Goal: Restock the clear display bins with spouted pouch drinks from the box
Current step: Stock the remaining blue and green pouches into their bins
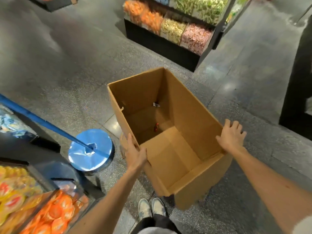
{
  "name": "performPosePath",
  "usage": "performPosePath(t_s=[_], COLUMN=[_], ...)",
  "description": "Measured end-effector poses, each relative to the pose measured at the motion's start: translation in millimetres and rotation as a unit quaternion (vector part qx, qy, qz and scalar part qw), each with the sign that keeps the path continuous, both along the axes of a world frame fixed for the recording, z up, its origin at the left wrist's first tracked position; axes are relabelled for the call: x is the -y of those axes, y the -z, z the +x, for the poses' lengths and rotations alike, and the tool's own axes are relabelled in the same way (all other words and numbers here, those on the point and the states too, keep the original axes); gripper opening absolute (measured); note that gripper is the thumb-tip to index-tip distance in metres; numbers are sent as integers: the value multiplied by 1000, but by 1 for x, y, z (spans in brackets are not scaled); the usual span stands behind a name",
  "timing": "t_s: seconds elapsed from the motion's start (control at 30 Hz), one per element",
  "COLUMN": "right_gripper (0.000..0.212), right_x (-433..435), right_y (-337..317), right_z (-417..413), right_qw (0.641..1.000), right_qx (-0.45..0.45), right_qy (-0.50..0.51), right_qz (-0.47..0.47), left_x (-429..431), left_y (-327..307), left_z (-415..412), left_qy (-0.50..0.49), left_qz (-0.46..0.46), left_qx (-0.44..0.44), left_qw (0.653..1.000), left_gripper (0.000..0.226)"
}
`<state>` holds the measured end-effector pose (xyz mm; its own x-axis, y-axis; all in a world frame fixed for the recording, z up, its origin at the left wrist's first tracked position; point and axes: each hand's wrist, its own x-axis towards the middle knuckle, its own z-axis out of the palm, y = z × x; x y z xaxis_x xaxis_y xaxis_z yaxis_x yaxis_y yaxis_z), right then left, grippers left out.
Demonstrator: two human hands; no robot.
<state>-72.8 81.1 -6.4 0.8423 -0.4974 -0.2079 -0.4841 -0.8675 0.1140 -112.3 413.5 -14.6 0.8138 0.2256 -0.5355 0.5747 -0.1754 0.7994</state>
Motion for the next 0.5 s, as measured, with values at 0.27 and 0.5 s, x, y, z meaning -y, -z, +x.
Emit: performPosePath(t_s=[0.27,0.5], right_gripper=[43,18], right_x=[73,137], right_y=[-71,-130], right_z=[19,53], right_qw=[967,920], right_qx=[-48,137], right_qy=[81,104], right_qz=[237,352], left_x=[20,115], left_y=[-86,-123], left_z=[71,166], left_qy=[159,151], left_qz=[-2,-70], left_qx=[97,152], left_qw=[983,974], left_gripper=[68,68])
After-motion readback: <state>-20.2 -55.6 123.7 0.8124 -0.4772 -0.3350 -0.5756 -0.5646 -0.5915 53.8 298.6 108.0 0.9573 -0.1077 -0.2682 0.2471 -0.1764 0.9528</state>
